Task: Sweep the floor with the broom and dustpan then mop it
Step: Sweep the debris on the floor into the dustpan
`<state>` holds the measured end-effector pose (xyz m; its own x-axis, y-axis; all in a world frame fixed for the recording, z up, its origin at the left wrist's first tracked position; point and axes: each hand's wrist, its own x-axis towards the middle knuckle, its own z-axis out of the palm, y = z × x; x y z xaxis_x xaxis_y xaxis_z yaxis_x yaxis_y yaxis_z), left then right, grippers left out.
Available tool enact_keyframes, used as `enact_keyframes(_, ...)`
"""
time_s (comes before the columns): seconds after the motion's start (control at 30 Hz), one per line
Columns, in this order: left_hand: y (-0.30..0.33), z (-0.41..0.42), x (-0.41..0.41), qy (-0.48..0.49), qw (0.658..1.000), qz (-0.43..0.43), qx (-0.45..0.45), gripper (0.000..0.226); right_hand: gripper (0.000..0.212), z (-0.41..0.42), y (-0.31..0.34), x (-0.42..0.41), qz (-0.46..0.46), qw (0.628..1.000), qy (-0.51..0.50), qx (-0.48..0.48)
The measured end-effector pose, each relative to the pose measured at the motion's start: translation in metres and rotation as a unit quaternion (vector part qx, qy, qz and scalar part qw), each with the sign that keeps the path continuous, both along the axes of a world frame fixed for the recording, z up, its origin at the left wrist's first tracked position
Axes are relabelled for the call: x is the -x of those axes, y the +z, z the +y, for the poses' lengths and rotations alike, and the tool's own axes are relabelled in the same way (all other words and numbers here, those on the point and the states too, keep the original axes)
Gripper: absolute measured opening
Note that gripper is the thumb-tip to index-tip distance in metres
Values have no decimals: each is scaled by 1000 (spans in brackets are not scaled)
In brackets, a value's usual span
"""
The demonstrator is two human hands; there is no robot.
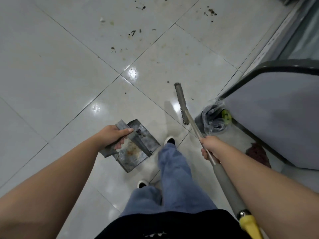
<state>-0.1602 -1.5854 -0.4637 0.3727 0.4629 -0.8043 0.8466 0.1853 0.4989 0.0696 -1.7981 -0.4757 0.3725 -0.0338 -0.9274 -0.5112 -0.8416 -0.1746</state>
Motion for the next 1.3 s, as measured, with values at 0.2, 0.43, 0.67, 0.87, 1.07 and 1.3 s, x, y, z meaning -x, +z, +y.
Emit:
enact_keyframes(0.2,6,64,-60,-28,998,49,29,55,33,50,-20,-82,62,988,-136,-24)
enact_keyframes(0.43,9,131,-101,-26,996,84,11,55,38,119,-30,-173,125,978,-167,-24)
enact_keyframes(0.67,-27,185,-134,18,995,96,16,49,41,177,-59,-219,163,972,-171,24)
enact_keyframes(0.87,-44,245,-153,70,992,105,28,47,41,265,-90,-231,154,969,-190,34)
enact_keyframes(1.07,-53,296,-158,134,982,126,45,45,41,360,-95,-224,162,966,-200,13)
enact_keyframes(1.3,-51,304,-140,219,965,129,69,44,41,432,-90,-218,170,973,-151,-39)
